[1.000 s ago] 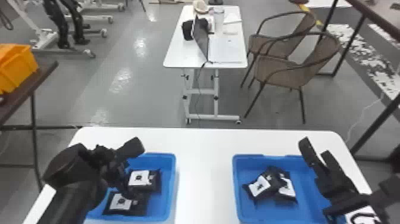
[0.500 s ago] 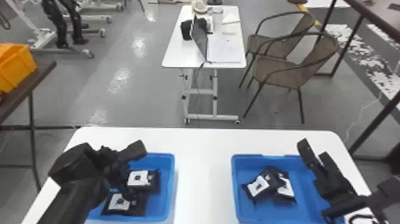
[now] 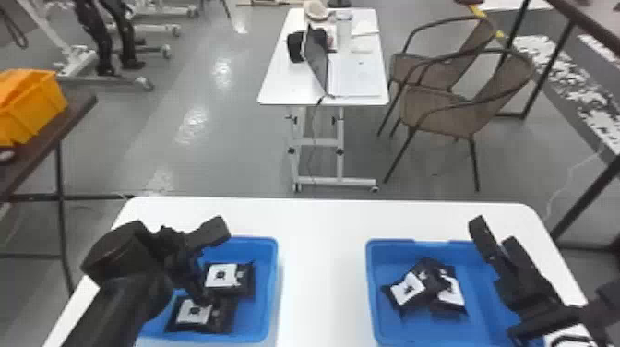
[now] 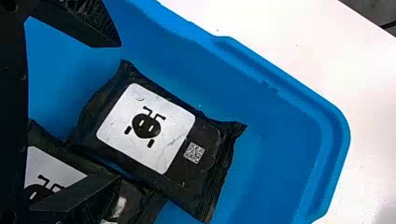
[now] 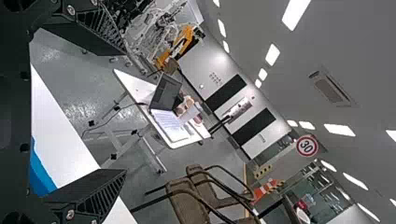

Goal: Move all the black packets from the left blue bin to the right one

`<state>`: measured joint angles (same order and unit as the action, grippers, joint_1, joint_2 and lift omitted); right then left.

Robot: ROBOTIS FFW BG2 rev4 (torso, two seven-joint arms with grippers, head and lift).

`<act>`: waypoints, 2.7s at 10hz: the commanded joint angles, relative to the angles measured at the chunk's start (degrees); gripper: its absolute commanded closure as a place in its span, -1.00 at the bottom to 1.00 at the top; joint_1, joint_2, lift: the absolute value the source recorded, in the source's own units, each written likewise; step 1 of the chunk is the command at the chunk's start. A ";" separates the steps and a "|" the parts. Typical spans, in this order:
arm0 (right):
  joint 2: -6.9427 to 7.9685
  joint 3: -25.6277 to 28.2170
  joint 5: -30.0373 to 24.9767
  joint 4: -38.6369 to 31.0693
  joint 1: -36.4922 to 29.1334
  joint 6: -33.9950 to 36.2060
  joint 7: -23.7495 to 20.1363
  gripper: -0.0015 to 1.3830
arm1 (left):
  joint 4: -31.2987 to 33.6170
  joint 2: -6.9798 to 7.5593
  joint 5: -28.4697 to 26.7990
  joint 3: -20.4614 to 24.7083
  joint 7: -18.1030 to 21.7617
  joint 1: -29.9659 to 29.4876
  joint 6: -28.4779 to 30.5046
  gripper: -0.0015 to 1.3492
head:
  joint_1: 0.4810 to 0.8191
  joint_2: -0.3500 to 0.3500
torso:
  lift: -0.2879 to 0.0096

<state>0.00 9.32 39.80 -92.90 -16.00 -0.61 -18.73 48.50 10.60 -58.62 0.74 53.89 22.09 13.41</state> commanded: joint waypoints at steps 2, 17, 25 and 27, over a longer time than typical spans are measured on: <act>0.05 0.00 -0.17 0.00 0.09 0.26 -0.25 -0.83 | -3.77 -0.41 0.00 -0.47 -1.69 1.55 -2.43 -0.86 | 0.27 0.16 | 0.94; 0.05 0.00 0.19 2.37 1.76 3.25 -4.82 -0.14 | -4.82 -1.20 2.02 -1.00 0.86 2.61 -1.02 0.77 | 0.27 0.16 | 0.94; 0.05 -1.05 -0.87 3.34 3.61 4.22 -7.90 -0.19 | 36.75 -4.28 14.59 5.77 4.99 -18.75 4.25 0.76 | 0.27 0.13 | 0.94; 0.05 -1.49 -0.87 3.34 4.13 4.22 -9.30 -0.27 | 44.66 -7.00 18.02 5.24 4.38 -21.65 4.43 0.76 | 0.27 0.08 | 0.94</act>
<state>0.00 7.98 38.94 -89.61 -12.09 3.60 -27.99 91.07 4.47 -41.27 6.17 58.26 1.09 17.84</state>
